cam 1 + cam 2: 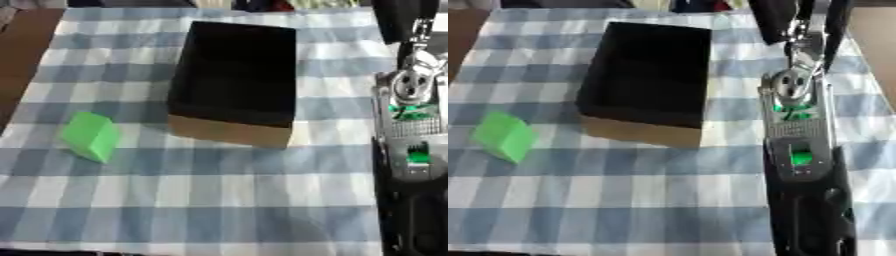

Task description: Pick up objects on the table and place them in the box.

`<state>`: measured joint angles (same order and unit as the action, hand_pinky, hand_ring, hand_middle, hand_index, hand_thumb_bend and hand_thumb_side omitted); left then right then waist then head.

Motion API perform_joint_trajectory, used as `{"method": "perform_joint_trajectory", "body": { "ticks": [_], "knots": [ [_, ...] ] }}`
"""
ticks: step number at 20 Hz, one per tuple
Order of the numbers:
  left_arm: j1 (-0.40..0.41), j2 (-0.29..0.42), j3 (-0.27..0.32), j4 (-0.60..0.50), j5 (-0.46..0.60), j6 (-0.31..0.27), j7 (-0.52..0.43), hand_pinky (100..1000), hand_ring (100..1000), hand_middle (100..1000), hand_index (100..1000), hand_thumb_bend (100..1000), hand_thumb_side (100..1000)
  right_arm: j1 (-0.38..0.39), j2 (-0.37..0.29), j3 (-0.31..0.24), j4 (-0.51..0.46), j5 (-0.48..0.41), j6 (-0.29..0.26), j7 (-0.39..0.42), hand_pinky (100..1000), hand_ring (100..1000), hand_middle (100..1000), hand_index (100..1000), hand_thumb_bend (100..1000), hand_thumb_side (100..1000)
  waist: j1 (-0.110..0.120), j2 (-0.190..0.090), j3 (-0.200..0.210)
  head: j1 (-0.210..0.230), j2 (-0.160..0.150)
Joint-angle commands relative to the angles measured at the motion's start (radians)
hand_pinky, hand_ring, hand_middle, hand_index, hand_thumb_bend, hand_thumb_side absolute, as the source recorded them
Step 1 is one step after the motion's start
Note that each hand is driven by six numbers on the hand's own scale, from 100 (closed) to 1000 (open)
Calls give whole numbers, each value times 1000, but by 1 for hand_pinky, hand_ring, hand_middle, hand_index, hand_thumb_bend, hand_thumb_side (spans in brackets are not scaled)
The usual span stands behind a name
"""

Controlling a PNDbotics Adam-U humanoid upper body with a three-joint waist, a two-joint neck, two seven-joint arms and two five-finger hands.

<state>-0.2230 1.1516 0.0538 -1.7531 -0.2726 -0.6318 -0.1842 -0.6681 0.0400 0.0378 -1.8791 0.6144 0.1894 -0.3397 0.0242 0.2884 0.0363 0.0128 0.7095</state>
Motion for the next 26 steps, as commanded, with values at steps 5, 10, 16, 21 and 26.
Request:
{"method": "perform_joint_trajectory", "body": {
  "ticks": [5,10,16,21,26],
  "knots": [
    [-92,68,-59,7,-48,28,-182,662,841,871,989,756,100,-3,9,11,-8,4,-7,9,812,896,747,931,100,624,10,-27,-8,15,-7],
    [-157,68,-110,18,-50,51,-298,706,873,909,1000,764,100,3,14,16,-9,0,-11,12,812,896,747,931,100,627,14,-30,-17,26,-5],
    [-236,59,-164,40,-65,69,-401,747,881,922,1000,805,100,8,21,22,-10,-5,-16,17,812,896,747,932,100,629,17,-33,-24,39,-4],
    [-296,40,-202,76,-71,112,-467,791,878,917,1000,779,100,11,27,26,-11,-6,-19,20,812,896,747,932,100,632,17,-35,-31,49,-1],
    [-353,8,-236,128,-17,147,-534,840,871,909,1000,762,100,18,31,29,-13,-11,-22,22,812,896,746,933,100,636,19,-37,-34,55,2]
  ]
}}
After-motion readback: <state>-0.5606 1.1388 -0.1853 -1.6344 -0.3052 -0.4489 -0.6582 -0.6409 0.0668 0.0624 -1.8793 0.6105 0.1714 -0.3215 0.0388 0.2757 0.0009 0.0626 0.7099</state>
